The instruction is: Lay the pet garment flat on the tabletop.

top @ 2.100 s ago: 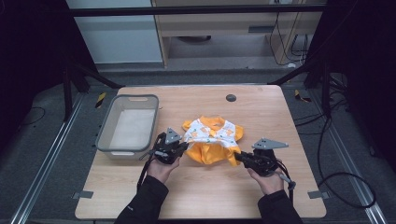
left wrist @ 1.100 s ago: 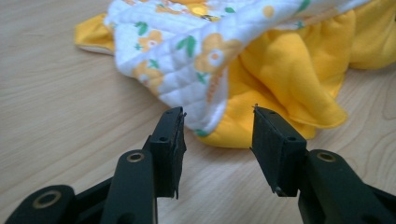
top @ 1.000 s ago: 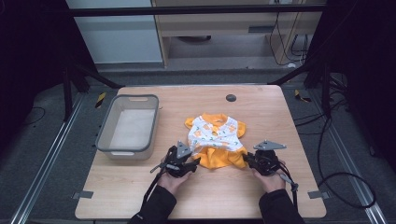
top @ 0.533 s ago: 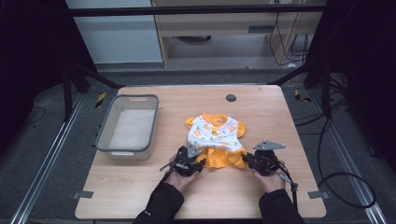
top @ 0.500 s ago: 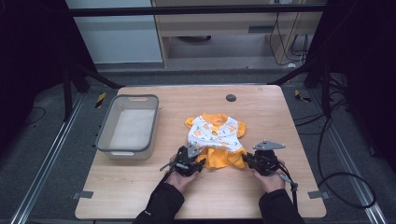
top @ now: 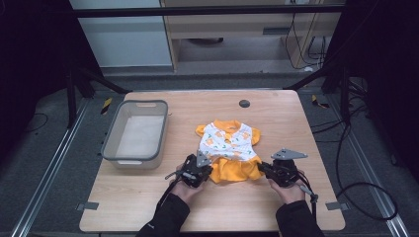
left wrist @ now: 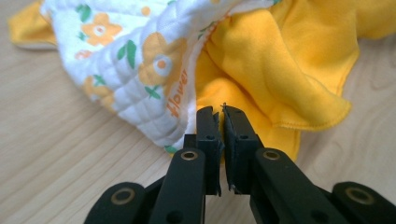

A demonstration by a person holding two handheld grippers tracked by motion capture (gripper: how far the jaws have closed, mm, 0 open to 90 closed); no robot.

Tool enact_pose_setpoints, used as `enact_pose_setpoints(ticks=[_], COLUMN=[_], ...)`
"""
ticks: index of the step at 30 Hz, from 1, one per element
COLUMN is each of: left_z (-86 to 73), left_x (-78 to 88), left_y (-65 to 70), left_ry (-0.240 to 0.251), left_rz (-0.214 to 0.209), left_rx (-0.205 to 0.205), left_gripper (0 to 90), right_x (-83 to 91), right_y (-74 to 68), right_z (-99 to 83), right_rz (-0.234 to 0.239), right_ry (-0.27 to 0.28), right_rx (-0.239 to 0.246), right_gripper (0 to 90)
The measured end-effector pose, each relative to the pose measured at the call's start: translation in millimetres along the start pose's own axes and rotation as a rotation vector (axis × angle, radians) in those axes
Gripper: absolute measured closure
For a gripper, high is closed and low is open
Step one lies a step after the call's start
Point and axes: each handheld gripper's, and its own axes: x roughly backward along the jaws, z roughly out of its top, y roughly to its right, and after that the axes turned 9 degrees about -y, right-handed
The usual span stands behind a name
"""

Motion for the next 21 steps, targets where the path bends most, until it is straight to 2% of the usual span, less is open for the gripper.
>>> enact_pose_setpoints(ticks=[2,3,4,5,7,8,10,14,16,19,21], left_z=[-0.7,-0.7,-1.4,-1.4,-2.8,-4.4,-6.6,-11.9,-13.4,-17.9,-18.6], left_x=[12.8,12.8,23.8,23.8,32.6,38.6,41.6,39.0,36.5,26.1,24.7], left_y=[-3.9,-3.9,-8.0,-8.0,-12.2,-16.3,-19.9,-24.4,-24.3,-23.0,-22.5], left_ry=[-0.001,-0.001,-0.005,-0.005,-0.008,-0.011,-0.013,-0.039,-0.042,-0.075,-0.074], left_rz=[-0.015,-0.015,-0.04,-0.04,-0.06,-0.083,-0.099,-0.112,-0.112,-0.102,-0.101], left_rx=[-0.018,-0.018,-0.035,-0.035,-0.05,-0.069,-0.079,-0.079,-0.077,-0.081,-0.079], left_gripper=[85.3,85.2,85.2,85.2,85.2,85.1,84.9,84.6,84.4,83.9,83.3], right_x=[5.1,5.1,9.4,9.4,13.3,16.0,17.5,17.2,16.5,10.4,8.7], right_y=[-2.4,-2.4,-4.5,-4.5,-5.9,-6.6,-6.1,-3.7,-3.1,-3.3,-4.2], right_z=[0.7,0.7,0.9,0.9,0.5,-0.9,-3.0,-8.8,-10.0,-17.2,-19.3], right_rz=[0.014,0.014,0.032,0.032,0.05,0.061,0.071,0.072,0.07,0.063,0.058], right_ry=[0.01,0.01,0.015,0.015,0.017,0.014,0.004,-0.03,-0.035,-0.075,-0.088], right_rx=[0.0,0.0,-0.002,-0.002,-0.001,-0.006,-0.013,-0.035,-0.036,-0.033,-0.031], right_gripper=[85.5,85.5,85.5,85.5,85.5,85.4,85.3,85.1,85.2,85.0,84.1])
